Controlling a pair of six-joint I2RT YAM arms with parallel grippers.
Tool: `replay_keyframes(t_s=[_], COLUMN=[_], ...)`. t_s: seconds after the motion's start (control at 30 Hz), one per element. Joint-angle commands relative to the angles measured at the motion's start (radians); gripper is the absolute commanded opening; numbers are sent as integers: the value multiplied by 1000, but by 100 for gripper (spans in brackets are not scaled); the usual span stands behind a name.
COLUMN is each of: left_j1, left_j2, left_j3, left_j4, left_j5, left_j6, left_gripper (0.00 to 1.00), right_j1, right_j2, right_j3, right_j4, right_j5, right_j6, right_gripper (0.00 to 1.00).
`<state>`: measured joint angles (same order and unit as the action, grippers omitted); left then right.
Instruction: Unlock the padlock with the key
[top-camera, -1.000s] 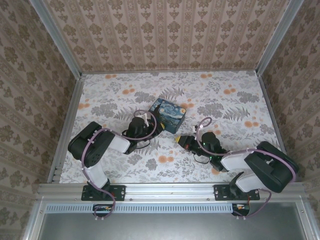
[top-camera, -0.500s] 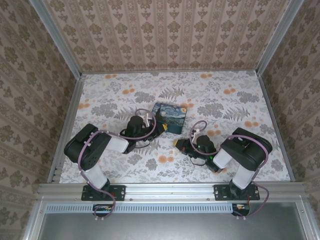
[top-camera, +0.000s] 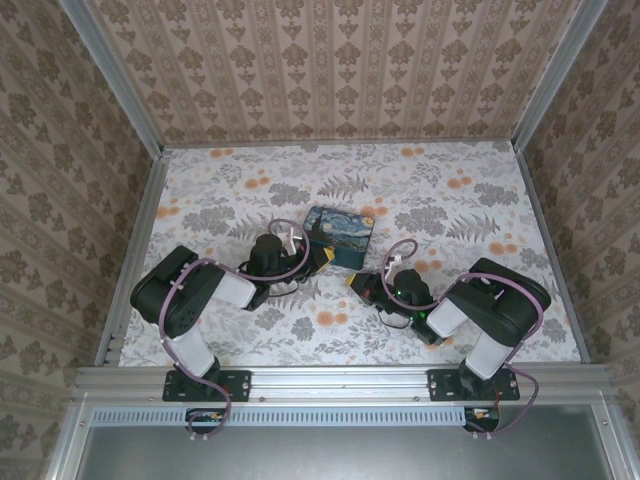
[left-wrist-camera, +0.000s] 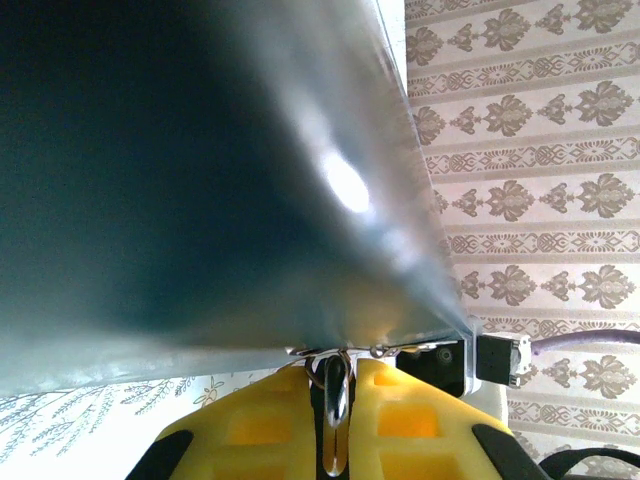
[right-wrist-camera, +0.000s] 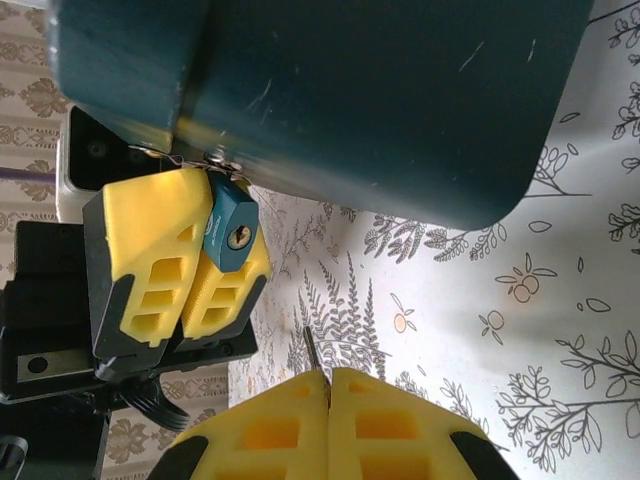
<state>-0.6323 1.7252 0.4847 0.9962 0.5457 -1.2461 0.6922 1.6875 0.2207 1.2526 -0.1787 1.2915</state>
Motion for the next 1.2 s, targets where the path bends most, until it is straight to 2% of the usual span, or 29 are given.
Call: replay_keyframes(t_s=[0.0, 1.17], left_j1=[6, 6], left_j2=[-2, -1], left_j3=[-6, -21], left_j4=[73, 95], left_j5=[26, 20], left_j6=[-11, -14], left_gripper=[0, 0], right_j1=[6, 7], right_j2=[-17, 75], right_j3=[22, 95], right_j4=[4, 49], right_j5=[43, 71], right_j6=[19, 80], right_gripper=[0, 0])
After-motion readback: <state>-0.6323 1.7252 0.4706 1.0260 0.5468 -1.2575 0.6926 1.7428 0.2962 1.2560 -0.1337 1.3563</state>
